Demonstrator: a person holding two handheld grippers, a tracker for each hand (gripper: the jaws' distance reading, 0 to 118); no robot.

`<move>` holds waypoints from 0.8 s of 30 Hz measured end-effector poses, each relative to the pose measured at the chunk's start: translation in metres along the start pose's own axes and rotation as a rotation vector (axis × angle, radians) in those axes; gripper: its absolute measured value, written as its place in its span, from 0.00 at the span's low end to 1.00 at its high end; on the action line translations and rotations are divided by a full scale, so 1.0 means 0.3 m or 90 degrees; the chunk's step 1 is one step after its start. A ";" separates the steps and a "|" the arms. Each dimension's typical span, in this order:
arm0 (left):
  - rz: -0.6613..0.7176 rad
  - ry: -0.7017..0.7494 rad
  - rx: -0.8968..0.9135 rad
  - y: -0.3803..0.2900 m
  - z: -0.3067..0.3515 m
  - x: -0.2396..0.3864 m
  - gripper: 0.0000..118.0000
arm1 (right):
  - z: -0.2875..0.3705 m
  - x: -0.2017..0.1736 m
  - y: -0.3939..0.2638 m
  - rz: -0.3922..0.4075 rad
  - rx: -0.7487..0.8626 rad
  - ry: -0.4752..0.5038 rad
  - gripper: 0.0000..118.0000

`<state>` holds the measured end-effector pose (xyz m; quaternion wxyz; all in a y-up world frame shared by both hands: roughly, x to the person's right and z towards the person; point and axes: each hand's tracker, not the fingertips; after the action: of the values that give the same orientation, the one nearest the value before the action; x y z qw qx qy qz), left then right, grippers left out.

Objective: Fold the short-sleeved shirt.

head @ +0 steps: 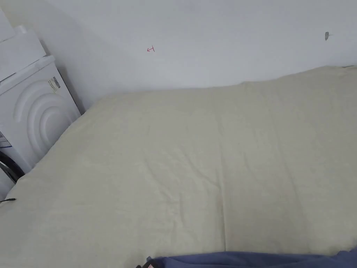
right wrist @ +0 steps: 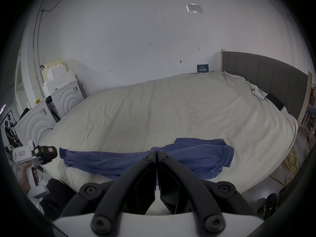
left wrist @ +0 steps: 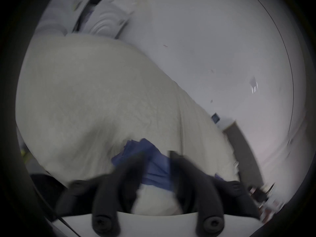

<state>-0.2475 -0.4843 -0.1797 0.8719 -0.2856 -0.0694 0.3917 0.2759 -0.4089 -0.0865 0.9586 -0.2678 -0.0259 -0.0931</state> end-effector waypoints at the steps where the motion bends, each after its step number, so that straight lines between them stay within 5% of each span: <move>1: 0.032 0.005 -0.004 0.004 -0.014 -0.029 0.76 | 0.000 0.003 -0.004 -0.002 0.000 0.000 0.01; 8: 0.166 0.013 -0.018 -0.022 -0.119 -0.138 0.81 | -0.014 0.026 -0.011 -0.024 -0.012 0.002 0.01; 12: 0.204 -0.072 -0.025 -0.047 -0.198 -0.185 0.81 | -0.017 0.028 -0.010 -0.036 -0.016 0.008 0.01; 15: 0.190 -0.061 -0.014 -0.092 -0.192 -0.015 0.80 | -0.020 0.023 -0.010 -0.035 -0.020 0.004 0.01; 16: 0.184 -0.063 -0.019 -0.086 -0.199 -0.003 0.76 | -0.021 0.022 -0.011 -0.035 -0.022 0.006 0.01; 17: 0.185 -0.040 -0.037 -0.082 -0.206 0.006 0.55 | -0.022 0.021 -0.013 -0.034 -0.024 0.006 0.01; 18: 0.183 -0.005 -0.047 -0.084 -0.206 0.019 0.24 | -0.023 0.019 -0.015 -0.033 -0.027 0.005 0.01; 19: 0.173 0.008 -0.059 -0.087 -0.218 0.021 0.16 | -0.022 0.018 -0.017 -0.032 -0.029 0.005 0.01; 24: 0.133 -0.027 -0.039 -0.027 -0.198 -0.012 0.16 | -0.019 0.021 -0.024 -0.033 -0.034 0.001 0.01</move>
<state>-0.2244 -0.5175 -0.2240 0.8154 -0.3093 -0.0697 0.4844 0.2807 -0.4189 -0.0872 0.9484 -0.2926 -0.0296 -0.1188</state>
